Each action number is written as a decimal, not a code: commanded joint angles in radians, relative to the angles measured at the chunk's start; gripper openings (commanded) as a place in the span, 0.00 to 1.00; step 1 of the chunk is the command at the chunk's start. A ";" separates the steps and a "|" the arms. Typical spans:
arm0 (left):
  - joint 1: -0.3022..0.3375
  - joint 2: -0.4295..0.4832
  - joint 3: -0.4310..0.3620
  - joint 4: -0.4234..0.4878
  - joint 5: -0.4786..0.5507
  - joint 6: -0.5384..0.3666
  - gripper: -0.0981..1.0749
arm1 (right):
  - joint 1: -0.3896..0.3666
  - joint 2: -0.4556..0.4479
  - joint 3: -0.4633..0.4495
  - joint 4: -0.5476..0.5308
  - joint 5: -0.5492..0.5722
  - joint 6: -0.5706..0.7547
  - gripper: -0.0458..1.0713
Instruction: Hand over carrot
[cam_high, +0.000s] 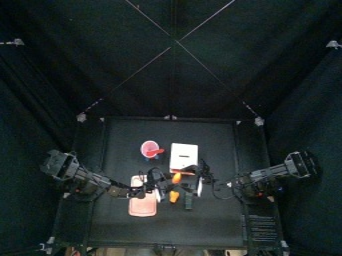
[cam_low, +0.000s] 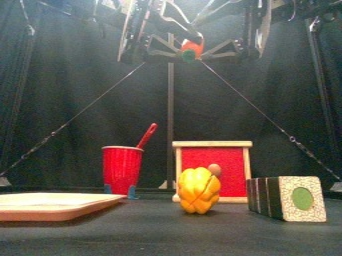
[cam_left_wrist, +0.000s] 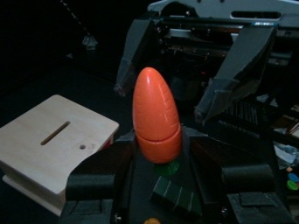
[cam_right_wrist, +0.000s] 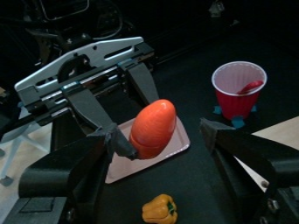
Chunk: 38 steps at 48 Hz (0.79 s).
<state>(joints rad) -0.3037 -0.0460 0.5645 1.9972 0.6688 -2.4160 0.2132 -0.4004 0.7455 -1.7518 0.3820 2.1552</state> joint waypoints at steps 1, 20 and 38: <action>0.002 -0.006 -0.031 0.008 0.012 0.000 0.57 | -0.003 -0.008 -0.029 0.003 0.003 0.002 0.97; -0.003 -0.005 -0.031 0.026 0.012 0.000 0.57 | -0.017 0.015 -0.043 0.015 0.003 0.002 0.96; -0.003 -0.005 -0.028 0.026 0.025 0.002 0.57 | -0.035 0.040 -0.055 0.037 0.000 0.000 0.93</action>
<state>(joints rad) -0.3083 -0.0445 0.5614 2.0126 0.6780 -2.4145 0.1887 -0.3559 0.7118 -1.7181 0.3804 2.1583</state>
